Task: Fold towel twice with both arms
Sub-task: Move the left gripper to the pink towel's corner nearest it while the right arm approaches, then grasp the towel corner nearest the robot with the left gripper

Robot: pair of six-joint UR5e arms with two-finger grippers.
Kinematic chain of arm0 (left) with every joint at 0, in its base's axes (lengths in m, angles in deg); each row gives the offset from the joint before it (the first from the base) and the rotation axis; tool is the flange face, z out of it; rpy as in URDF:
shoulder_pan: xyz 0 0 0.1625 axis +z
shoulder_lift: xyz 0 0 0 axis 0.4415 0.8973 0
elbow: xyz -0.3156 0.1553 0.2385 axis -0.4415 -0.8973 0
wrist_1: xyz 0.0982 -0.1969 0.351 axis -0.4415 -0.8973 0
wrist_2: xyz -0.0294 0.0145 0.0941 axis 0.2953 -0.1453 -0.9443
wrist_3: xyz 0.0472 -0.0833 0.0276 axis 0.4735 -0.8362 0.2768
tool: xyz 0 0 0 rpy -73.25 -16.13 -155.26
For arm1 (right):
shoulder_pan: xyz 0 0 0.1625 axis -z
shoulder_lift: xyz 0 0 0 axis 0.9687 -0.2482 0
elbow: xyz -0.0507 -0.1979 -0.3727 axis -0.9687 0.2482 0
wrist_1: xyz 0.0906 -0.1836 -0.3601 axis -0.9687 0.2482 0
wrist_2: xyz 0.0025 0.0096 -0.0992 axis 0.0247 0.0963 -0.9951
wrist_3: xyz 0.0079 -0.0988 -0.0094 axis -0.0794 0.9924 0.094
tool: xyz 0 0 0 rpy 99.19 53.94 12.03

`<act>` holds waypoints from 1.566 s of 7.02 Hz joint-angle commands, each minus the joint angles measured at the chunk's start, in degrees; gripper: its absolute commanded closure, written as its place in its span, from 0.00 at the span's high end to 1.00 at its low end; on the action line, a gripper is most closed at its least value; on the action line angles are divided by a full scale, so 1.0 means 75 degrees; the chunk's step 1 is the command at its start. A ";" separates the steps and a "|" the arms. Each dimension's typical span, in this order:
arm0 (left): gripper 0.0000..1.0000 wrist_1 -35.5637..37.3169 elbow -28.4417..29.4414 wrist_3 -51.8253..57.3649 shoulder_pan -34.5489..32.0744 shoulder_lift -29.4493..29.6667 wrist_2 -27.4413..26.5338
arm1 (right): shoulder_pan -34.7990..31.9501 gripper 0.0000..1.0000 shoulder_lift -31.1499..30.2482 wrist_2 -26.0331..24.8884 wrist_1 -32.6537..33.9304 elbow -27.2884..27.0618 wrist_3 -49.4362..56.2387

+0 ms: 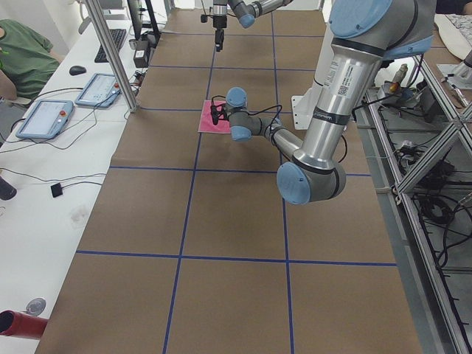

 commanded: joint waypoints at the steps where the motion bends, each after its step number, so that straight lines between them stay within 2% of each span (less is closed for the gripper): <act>1: 0.99 -0.0038 0.0496 -0.0058 0.0206 0.0241 -0.0061 | 0.0139 1.00 0.0006 0.0009 -0.0006 -0.0007 -0.0009; 2: 0.97 -0.0027 0.0510 -0.0058 0.0230 0.0289 -0.0026 | 0.0151 1.00 0.0018 0.0021 0.0006 -0.0007 -0.0009; 5: 0.73 -0.0003 0.0499 -0.0093 0.0324 0.0290 0.0010 | 0.0151 1.00 0.0041 0.0045 0.0006 -0.0007 -0.0020; 11: 0.73 0.0114 0.0266 -0.0140 0.0406 0.0173 0.0291 | 0.0151 1.00 0.0088 0.0068 0.0006 -0.0007 -0.0044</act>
